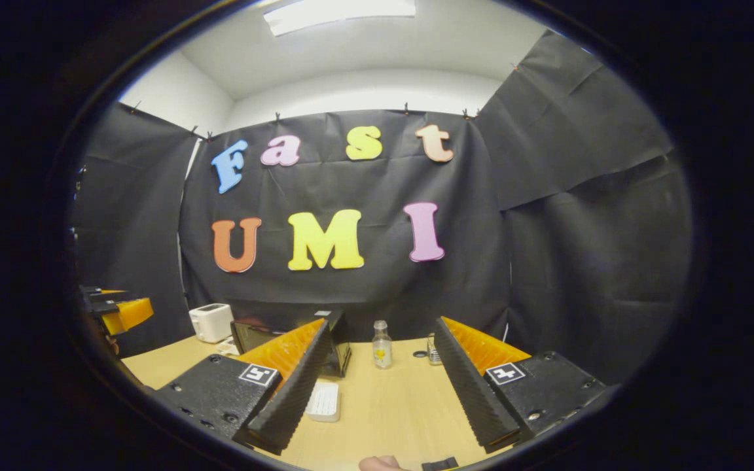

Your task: Open the electric oven with the left hand, put the food in, and close the electric oven.

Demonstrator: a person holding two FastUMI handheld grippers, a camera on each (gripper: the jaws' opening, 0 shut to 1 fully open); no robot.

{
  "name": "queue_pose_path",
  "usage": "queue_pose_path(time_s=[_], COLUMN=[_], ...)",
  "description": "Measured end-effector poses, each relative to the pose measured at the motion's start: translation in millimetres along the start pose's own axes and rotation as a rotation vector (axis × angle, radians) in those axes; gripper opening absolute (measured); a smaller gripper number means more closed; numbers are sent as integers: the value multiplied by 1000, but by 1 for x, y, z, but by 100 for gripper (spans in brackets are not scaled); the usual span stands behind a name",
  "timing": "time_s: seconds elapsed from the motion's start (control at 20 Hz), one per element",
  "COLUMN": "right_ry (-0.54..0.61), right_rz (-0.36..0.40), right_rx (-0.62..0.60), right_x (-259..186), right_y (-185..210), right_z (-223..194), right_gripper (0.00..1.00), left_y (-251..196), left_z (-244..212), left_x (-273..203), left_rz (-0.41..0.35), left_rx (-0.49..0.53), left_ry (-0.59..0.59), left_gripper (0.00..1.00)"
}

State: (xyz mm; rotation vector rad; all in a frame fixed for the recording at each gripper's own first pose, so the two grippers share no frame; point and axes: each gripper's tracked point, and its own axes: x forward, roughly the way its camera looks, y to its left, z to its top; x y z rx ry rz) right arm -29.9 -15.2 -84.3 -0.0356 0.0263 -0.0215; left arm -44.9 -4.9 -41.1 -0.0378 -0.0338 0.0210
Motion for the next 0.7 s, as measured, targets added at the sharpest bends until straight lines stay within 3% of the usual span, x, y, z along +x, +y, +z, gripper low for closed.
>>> queue_pose_path(time_s=[0.2,0.25,0.3,0.35,0.7], right_ry=[2,-3,-11,-19,-16], right_rz=[19,23,28,32,47], right_rx=[1,4,6,7,-5], right_x=[-1,-3,-3,-3,-4], right_y=[11,13,15,18,26], right_z=[-3,-2,0,2,-4], right_gripper=[100,96,100,96,100], left_y=[3,4,4,5,11], left_z=[-3,-3,-4,-4,-17], left_x=[-11,-13,-14,-16,-15], left_rz=[0,1,1,-1,9], left_rx=[-17,-12,-9,-7,-6], left_ry=[-7,-8,-9,-11,20], left_gripper=[94,94,94,94,94])
